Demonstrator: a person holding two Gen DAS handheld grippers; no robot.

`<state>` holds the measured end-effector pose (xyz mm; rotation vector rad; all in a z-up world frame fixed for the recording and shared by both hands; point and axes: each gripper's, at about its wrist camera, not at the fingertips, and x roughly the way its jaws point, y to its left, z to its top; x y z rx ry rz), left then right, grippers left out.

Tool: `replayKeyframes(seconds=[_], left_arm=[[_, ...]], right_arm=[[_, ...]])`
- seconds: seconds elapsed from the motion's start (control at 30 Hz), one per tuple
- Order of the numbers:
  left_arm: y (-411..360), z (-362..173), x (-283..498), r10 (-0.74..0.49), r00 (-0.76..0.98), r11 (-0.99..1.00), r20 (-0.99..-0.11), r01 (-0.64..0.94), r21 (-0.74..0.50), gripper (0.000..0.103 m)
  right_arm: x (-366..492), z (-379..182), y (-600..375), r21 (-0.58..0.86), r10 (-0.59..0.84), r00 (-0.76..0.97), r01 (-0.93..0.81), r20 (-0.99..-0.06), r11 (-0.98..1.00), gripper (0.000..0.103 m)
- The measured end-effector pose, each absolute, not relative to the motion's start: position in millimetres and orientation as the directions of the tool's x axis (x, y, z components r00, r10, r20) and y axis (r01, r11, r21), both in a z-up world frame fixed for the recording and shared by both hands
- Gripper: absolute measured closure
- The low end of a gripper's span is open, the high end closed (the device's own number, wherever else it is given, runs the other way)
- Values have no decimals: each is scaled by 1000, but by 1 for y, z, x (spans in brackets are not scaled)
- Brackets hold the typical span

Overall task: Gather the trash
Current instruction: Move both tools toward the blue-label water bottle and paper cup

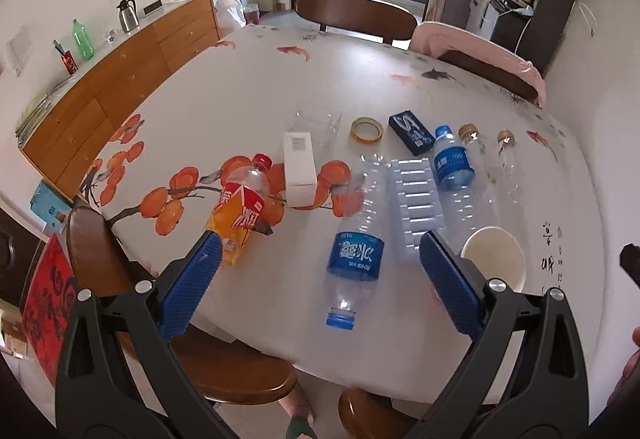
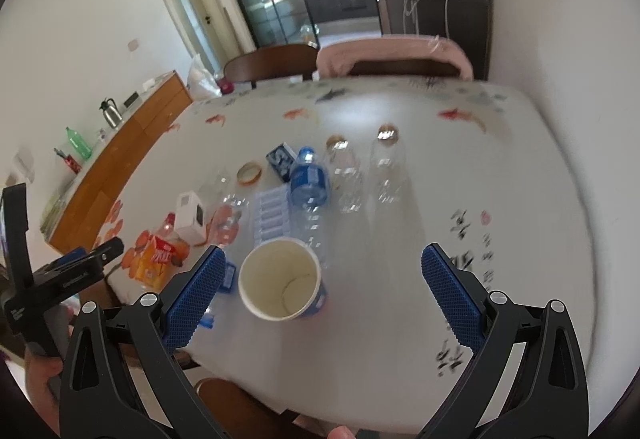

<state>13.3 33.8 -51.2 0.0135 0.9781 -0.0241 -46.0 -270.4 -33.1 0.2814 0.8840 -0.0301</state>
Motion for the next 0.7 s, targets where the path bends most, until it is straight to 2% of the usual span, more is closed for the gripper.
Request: replayKeyframes(seconds=[0.2,0.7], left_arm=[[33,-73,16,35,505,998,-863,33,60,7],[42,-94,18,51,464,998,-884,1,58,7]], right_arm=[[-38,-59,-265,275,146,594,131,-791,953,6],[-24,-80,-256,267,175,539,95,-824,959,6]])
